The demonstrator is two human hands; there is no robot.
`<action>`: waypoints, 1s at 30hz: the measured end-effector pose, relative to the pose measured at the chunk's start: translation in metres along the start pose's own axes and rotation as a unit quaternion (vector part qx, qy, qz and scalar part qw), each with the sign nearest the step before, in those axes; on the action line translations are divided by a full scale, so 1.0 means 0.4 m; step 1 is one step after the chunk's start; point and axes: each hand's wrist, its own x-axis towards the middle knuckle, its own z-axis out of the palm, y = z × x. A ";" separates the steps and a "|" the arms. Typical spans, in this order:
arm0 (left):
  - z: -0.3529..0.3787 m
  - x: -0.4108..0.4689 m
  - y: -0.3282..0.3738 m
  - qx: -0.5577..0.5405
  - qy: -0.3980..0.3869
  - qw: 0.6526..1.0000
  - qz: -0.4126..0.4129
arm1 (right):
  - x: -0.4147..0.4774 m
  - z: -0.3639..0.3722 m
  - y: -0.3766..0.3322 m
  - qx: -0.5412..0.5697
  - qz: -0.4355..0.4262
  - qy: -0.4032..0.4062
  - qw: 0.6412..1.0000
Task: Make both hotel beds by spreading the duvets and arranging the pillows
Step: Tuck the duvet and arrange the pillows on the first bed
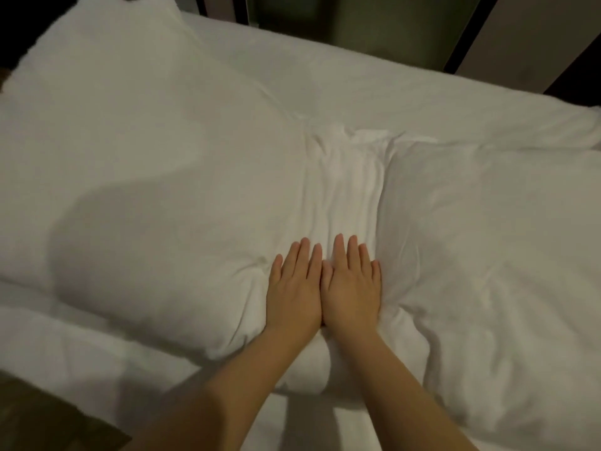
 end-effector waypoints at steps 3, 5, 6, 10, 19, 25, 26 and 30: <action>0.044 -0.005 -0.010 0.014 0.015 1.000 0.003 | -0.003 0.055 0.005 -0.022 0.000 0.032 0.999; 0.072 0.008 -0.018 0.038 -0.023 0.999 0.017 | 0.006 0.082 0.008 -0.063 -0.015 0.038 0.997; 0.082 0.013 -0.023 0.038 -0.045 0.998 0.018 | 0.013 0.084 0.011 -0.085 -0.024 -0.009 0.996; 0.039 -0.065 -0.061 0.005 -0.065 0.995 0.077 | -0.017 0.010 -0.001 -0.120 -0.033 -0.163 0.979; -0.116 -0.270 -0.118 0.042 -0.264 0.963 0.033 | -0.289 -0.090 -0.122 -0.137 -0.026 -0.290 0.947; -0.427 -0.207 -0.137 -0.014 -0.130 0.990 -0.047 | -0.194 -0.332 -0.269 -0.083 -0.028 -0.170 0.982; -0.475 -0.200 -0.155 -0.009 -0.108 0.992 -0.062 | -0.181 -0.365 -0.302 -0.078 -0.036 -0.154 0.984; -0.622 -0.163 -0.257 -0.032 -0.037 0.991 -0.124 | -0.124 -0.463 -0.461 -0.072 -0.086 -0.112 0.987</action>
